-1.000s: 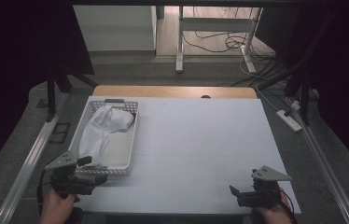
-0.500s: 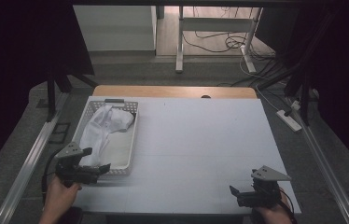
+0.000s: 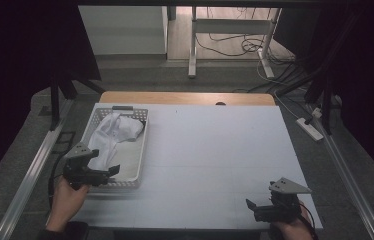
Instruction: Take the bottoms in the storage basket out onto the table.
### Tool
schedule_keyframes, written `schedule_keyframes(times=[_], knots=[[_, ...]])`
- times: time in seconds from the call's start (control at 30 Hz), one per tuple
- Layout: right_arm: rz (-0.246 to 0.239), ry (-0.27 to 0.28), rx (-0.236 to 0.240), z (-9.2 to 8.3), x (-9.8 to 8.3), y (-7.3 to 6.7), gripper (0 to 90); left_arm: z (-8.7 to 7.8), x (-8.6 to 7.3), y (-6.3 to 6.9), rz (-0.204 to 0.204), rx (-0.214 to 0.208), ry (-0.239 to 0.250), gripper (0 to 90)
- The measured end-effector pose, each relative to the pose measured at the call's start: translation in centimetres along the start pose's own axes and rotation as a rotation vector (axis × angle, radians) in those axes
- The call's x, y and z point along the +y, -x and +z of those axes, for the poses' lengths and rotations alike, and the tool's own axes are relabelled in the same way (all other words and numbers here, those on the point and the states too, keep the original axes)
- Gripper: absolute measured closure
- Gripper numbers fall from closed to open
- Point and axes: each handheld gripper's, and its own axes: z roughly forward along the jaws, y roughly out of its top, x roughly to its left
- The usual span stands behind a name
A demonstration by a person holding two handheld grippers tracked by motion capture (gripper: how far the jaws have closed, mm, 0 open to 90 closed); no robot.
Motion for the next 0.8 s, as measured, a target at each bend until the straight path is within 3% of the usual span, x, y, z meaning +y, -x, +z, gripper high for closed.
schedule_keyframes(times=[0.43,0.8], knots=[[-0.001,-0.002,0.003,0.0,0.0,0.0,0.0,1.7,1.9,-1.8,0.006,0.028,-0.042,0.0],[0.004,-0.005,0.007,0.1,0.0,0.1,0.0,2.8,2.8,-3.4,-0.011,-0.010,-0.041,0.0]])
